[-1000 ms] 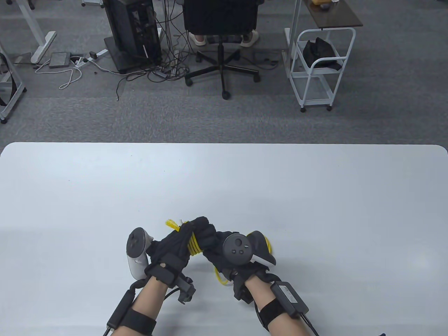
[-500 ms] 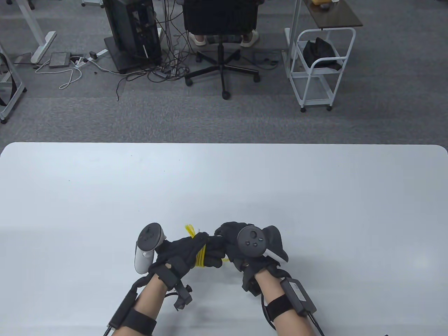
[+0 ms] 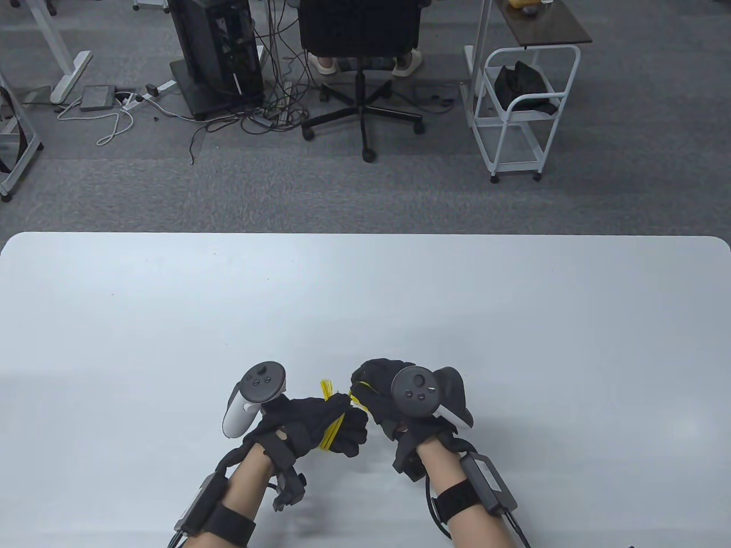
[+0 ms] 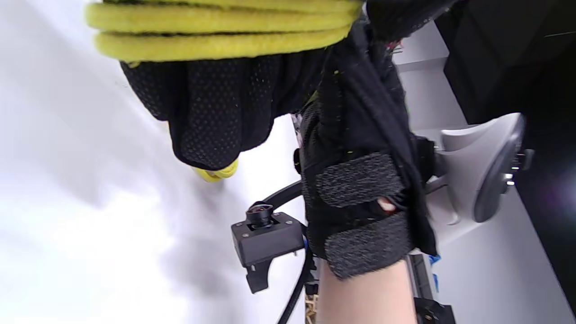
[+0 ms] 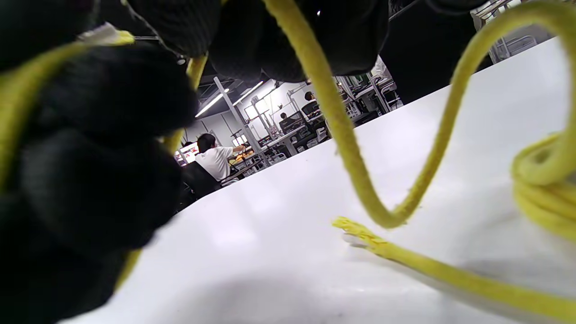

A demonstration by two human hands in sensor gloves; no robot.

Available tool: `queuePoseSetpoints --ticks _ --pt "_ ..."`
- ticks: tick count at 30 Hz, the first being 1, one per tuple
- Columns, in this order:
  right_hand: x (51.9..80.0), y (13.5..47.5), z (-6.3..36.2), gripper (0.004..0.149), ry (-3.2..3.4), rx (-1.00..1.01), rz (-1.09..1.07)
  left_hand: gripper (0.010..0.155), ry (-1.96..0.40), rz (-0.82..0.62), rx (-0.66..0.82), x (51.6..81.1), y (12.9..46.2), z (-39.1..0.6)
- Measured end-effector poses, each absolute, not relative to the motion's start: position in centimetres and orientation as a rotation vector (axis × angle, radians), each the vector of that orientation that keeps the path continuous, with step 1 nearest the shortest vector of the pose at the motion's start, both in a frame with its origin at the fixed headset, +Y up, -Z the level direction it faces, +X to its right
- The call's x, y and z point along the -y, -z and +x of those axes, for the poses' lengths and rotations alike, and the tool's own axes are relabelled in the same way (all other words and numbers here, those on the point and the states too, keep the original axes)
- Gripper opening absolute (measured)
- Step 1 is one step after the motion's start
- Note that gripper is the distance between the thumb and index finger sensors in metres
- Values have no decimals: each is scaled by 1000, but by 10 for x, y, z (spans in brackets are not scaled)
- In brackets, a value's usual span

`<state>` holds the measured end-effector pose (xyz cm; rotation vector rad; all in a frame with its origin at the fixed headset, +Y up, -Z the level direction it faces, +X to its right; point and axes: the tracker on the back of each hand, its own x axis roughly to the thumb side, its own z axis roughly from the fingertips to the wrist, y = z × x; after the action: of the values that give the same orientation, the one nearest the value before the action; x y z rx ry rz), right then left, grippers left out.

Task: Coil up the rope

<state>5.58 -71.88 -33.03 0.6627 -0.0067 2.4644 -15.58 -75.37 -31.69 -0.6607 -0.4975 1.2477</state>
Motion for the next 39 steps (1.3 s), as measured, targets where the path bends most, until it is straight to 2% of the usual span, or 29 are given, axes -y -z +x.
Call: queuePoseSetpoints --ticks 7,15,26,39 --pt "715 323 44 39 -2395 68 685 67 -1276 -565 428 753 316 -164" --pt "709 311 29 42 -2391 164 760 65 -1315 -376 294 748 316 -176" --pt "716 306 19 41 -2433 119 835 55 -1290 -112 167 740 314 -191" --pt "722 307 16 41 -2475 22 858 51 -1396 30 244 732 312 -195"
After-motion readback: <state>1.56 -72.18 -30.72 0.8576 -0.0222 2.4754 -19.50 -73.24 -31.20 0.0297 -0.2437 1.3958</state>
